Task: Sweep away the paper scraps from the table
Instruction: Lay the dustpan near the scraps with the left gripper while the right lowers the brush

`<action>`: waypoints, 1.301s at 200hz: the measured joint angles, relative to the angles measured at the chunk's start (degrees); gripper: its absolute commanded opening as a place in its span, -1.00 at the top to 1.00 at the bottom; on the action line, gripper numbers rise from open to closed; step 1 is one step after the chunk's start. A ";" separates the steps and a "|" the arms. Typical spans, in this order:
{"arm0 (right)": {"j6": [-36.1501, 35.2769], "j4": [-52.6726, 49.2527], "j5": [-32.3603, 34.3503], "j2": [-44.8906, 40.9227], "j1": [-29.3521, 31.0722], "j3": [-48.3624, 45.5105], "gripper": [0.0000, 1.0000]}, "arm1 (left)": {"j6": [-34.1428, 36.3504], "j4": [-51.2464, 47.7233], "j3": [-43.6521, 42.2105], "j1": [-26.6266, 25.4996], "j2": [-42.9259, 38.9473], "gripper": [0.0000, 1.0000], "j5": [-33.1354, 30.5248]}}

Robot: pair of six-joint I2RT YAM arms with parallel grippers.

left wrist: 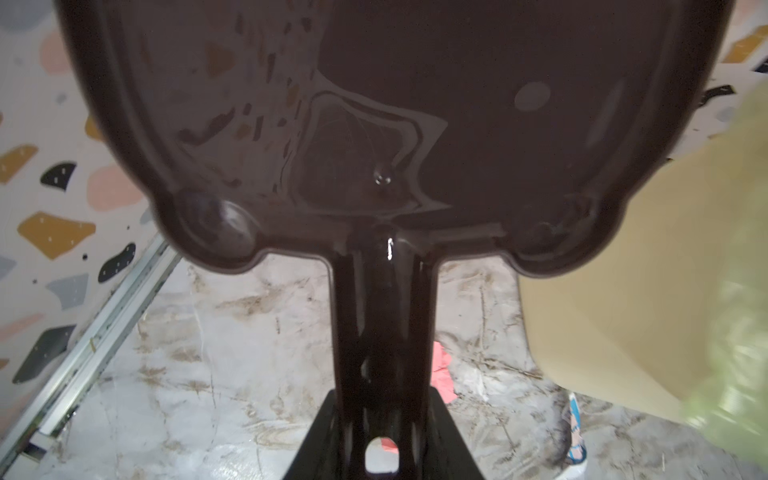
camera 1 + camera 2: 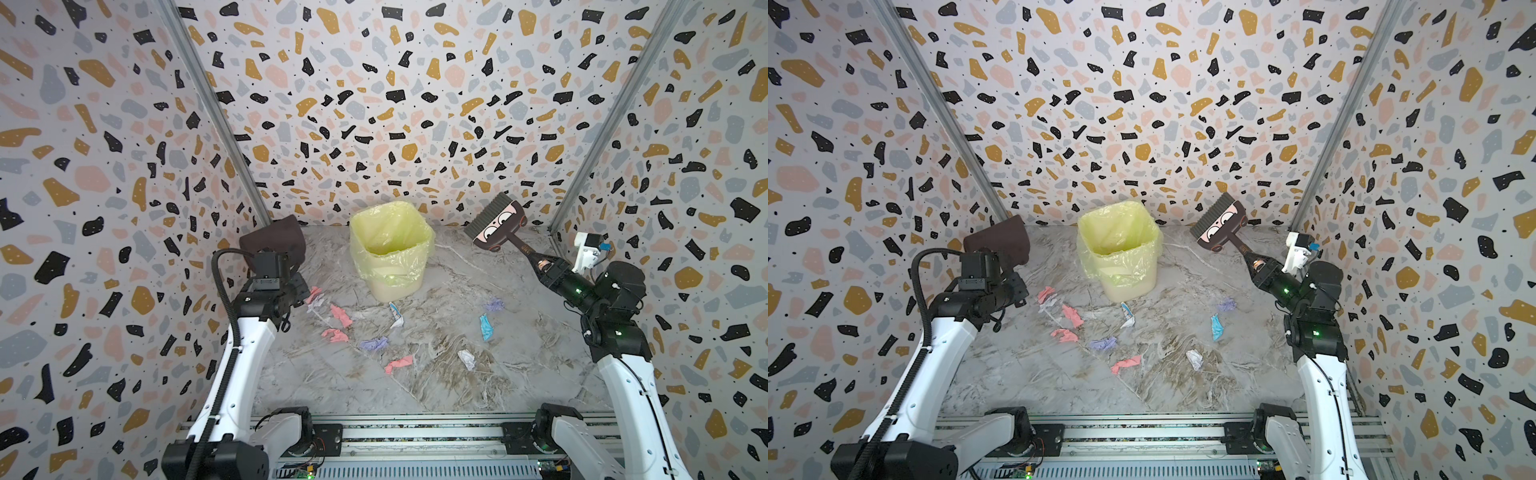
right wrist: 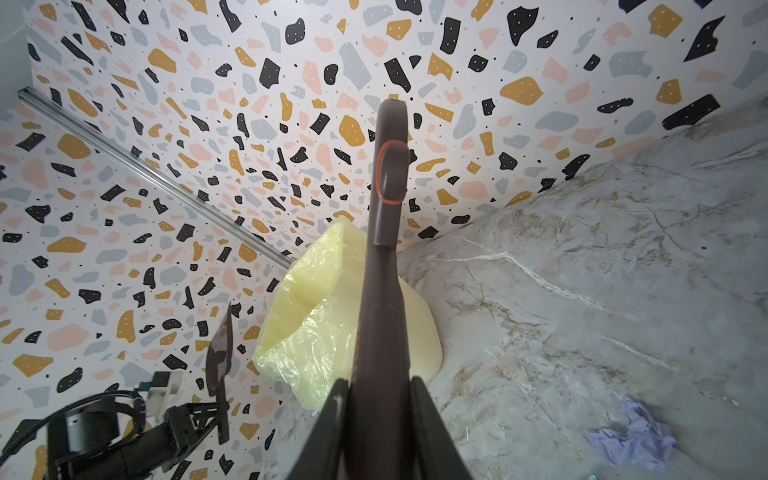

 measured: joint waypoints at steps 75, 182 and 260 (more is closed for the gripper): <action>-12.61 -19.32 8.52 2.99 1.42 15.85 1.00 | 5.40 -8.48 23.56 -21.18 5.73 1.00 -9.97; -24.70 -44.68 21.68 6.16 2.34 25.70 1.00 | 9.99 -25.53 40.37 -54.51 23.39 1.00 -15.45; -26.08 -53.79 26.82 7.54 9.90 25.70 1.00 | 6.14 -24.22 19.98 -65.05 21.35 1.00 -6.88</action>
